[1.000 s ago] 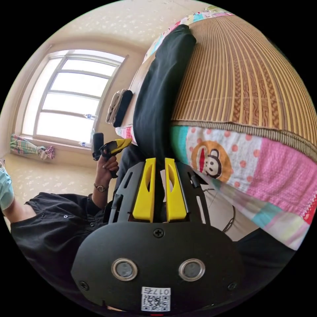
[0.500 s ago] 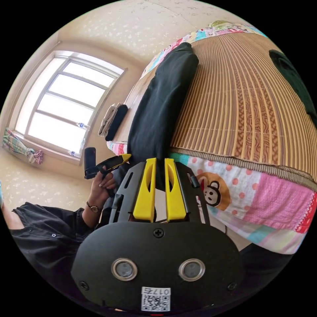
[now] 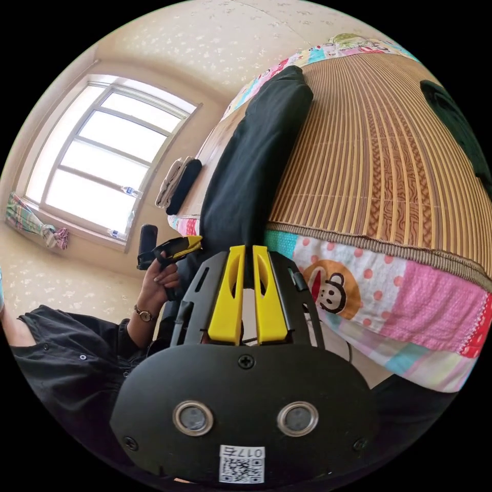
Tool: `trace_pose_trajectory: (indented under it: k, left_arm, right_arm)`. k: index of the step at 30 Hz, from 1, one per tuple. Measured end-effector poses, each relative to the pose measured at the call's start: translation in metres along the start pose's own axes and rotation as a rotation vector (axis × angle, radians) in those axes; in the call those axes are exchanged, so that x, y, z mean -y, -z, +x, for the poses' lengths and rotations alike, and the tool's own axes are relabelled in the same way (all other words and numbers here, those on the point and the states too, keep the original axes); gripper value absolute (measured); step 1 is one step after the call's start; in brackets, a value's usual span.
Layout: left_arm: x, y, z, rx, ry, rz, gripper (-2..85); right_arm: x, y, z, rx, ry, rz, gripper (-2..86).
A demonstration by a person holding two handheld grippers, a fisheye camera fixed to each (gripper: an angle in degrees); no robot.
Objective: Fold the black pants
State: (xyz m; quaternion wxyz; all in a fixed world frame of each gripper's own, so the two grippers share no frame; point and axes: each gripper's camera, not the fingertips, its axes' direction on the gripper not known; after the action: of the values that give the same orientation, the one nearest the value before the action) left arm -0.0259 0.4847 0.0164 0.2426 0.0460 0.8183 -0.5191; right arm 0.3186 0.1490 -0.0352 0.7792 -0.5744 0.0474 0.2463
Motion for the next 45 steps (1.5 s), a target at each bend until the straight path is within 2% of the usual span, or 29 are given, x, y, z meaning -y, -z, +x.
trace_pose_trajectory:
  k: [6,10,14,19,26,29,33,39,42,45]
  left_arm:
    - [0.014,0.012,-0.004,0.023,-0.026,0.037,10.8]
    - [0.026,-0.017,-0.009,0.060,-0.043,-0.090,9.7]
    - [0.023,-0.019,-0.009,0.034,-0.038,-0.114,6.7]
    - [0.025,-0.015,0.004,0.110,-0.087,-0.187,6.8]
    - [0.037,0.013,-0.001,0.046,-0.113,-0.023,11.2]
    - [0.043,-0.002,-0.009,0.069,-0.115,-0.042,10.5]
    - [0.035,-0.006,-0.015,0.012,-0.093,-0.085,10.0]
    - [0.023,0.001,-0.008,0.092,-0.102,-0.017,9.6]
    - [0.034,0.002,-0.018,0.041,-0.082,-0.020,10.0]
    - [0.042,0.005,-0.029,-0.031,-0.069,-0.022,10.0]
  right_arm:
    - [0.014,0.007,0.009,0.067,0.017,-0.014,9.4]
    - [0.018,-0.004,0.010,0.015,0.015,-0.044,6.6]
    - [0.009,0.006,0.007,0.012,0.058,-0.035,4.4]
    - [0.003,0.020,0.019,0.057,0.065,-0.076,4.6]
    - [0.018,0.054,0.045,0.154,0.021,-0.028,9.1]
    - [0.026,0.047,0.052,0.236,0.015,-0.060,9.5]
    - [0.025,0.050,0.054,0.283,0.013,-0.095,10.5]
    - [0.024,0.071,0.060,0.216,0.051,-0.107,9.3]
    - [0.029,0.067,0.071,0.354,0.001,-0.052,9.9]
    - [0.037,0.063,0.068,0.330,0.022,-0.054,9.5]
